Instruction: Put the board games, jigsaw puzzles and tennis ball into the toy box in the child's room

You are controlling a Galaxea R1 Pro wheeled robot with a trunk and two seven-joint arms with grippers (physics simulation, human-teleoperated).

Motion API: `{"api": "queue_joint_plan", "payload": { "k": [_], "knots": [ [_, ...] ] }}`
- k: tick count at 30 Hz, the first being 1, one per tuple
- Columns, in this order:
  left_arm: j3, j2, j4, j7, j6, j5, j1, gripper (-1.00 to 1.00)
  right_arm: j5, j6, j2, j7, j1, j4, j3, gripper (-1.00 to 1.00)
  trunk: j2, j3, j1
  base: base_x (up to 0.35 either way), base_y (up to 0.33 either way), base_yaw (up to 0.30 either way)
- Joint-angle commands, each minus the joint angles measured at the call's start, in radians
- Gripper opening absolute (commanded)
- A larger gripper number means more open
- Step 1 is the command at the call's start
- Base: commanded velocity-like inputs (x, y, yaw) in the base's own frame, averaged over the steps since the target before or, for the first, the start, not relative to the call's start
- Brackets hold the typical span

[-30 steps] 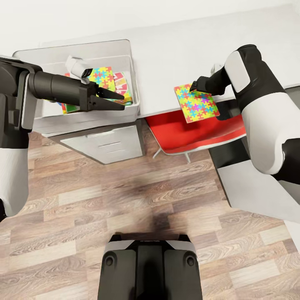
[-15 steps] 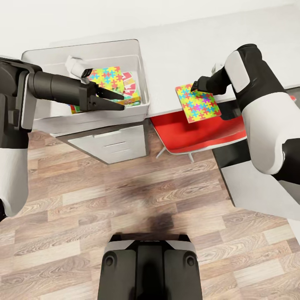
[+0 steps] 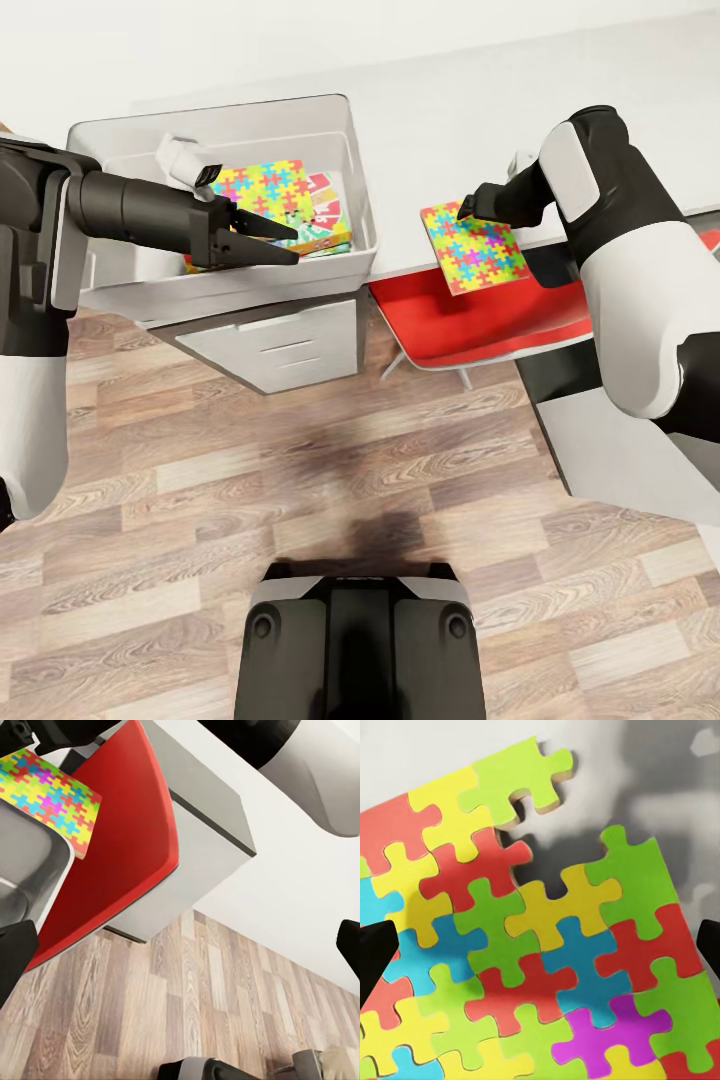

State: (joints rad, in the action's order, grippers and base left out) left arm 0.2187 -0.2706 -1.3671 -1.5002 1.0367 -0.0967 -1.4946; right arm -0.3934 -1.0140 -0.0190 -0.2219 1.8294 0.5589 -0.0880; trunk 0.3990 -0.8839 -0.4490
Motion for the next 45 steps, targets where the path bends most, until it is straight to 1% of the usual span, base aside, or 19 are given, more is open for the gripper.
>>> {"api": "queue_joint_plan", "payload": {
  "k": [1, 7, 11, 14, 18, 23, 35, 38, 41, 45],
  "knots": [
    [0.002, -0.001, 0.000, 0.000, 0.011, -0.004, -0.001, 1.00, -0.032, -0.001, -0.001, -0.007, 0.000, -0.046, -0.007, 1.00, 0.001, -0.001, -0.001, 0.000, 0.003, 0.000],
    [0.002, -0.001, 0.000, 0.000, 0.011, -0.005, -0.001, 1.00, -0.032, -0.001, -0.001, -0.005, 0.001, -0.045, -0.006, 1.00, 0.001, 0.003, -0.001, 0.000, 0.001, 0.000],
    [0.002, -0.003, 0.000, 0.000, 0.011, -0.005, -0.001, 1.00, -0.032, -0.002, -0.002, 0.009, 0.001, -0.038, -0.005, 1.00, 0.001, 0.008, -0.001, 0.000, 0.000, 0.000],
    [0.001, -0.004, 0.000, 0.000, 0.011, -0.005, -0.001, 1.00, -0.032, -0.006, -0.002, 0.021, 0.001, -0.010, -0.004, 1.00, 0.001, 0.013, -0.001, 0.000, 0.000, 0.000],
    [-0.001, -0.006, 0.000, 0.000, 0.011, -0.005, -0.001, 1.00, -0.032, -0.032, -0.002, 0.028, 0.001, 0.046, -0.004, 1.00, 0.001, 0.019, -0.001, 0.000, 0.000, 0.000],
    [-0.002, -0.026, 0.000, 0.000, 0.011, -0.005, -0.001, 1.00, -0.033, -0.033, -0.002, 0.031, 0.001, 0.093, -0.004, 1.00, 0.001, 0.027, -0.001, 0.000, 0.000, 0.000],
    [-0.002, -0.036, 0.000, 0.000, 0.011, -0.005, -0.001, 1.00, -0.034, -0.033, -0.007, 0.032, 0.002, 0.109, -0.003, 1.00, 0.001, 0.047, -0.001, 0.000, 0.000, 0.000],
    [-0.002, -0.043, 0.000, 0.000, 0.011, -0.005, -0.001, 1.00, -0.034, -0.033, -0.008, 0.032, 0.002, 0.110, -0.003, 1.00, 0.001, 0.052, -0.001, 0.000, 0.000, 0.000],
    [-0.003, -0.052, 0.000, 0.000, 0.011, -0.005, -0.001, 1.00, -0.035, -0.033, -0.016, 0.032, 0.002, 0.111, -0.002, 1.00, 0.001, 0.057, -0.001, 0.000, 0.000, 0.000],
    [-0.003, -0.066, 0.000, 0.000, 0.011, -0.005, -0.001, 1.00, -0.046, -0.033, -0.044, 0.035, 0.002, 0.122, 0.002, 1.00, 0.001, 0.063, -0.001, 0.000, 0.000, 0.000]
  ]
}}
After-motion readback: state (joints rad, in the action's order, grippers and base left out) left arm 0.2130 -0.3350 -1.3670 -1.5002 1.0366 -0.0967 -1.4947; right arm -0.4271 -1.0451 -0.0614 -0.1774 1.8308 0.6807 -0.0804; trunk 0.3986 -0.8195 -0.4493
